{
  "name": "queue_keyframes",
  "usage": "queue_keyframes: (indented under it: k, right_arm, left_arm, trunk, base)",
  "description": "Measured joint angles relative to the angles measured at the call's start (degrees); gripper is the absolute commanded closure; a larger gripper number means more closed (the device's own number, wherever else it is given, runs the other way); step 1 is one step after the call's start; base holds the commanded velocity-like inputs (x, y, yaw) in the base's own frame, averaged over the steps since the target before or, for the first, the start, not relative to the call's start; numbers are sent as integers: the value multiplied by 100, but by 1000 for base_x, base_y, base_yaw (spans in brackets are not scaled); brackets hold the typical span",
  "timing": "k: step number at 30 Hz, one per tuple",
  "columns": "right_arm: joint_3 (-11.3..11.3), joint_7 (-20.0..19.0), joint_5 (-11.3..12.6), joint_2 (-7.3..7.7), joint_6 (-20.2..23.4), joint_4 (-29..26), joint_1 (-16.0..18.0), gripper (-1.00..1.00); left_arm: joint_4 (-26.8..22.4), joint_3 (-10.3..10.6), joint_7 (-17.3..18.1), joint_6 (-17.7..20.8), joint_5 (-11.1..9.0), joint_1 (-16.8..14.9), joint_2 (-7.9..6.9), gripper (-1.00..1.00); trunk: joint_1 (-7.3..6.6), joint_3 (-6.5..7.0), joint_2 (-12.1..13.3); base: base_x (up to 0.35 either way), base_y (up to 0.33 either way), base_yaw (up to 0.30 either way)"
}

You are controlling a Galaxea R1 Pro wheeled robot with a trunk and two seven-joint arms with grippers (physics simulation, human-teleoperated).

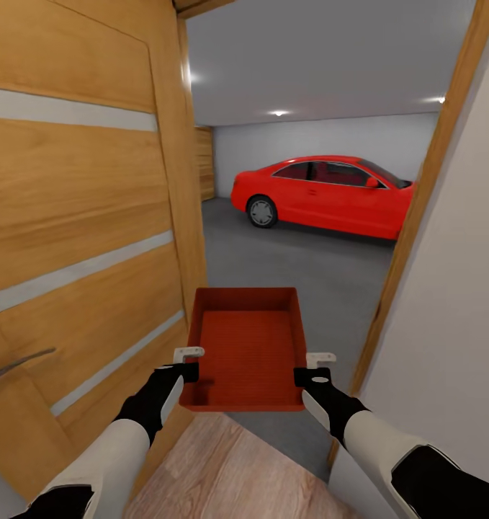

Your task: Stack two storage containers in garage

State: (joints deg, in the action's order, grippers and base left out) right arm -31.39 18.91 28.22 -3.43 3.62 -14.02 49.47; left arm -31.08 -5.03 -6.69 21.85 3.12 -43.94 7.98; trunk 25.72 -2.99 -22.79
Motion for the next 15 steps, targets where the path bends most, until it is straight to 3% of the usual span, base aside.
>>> queue_keyframes:
  k: [8,15]
  right_arm:
    - [5,-1,-7,1,0,-1,0,100]
    - [5,4,-10,0,0,-3,0,100]
  left_arm:
    - [1,0,-1,-4,1,-1,1,100]
    - [5,3,1,-10,-3,-1,-1,100]
  trunk:
    - [0,0,0]
    - [2,0,1]
  base:
    - [214,230,-14]
    - [51,50,-205]
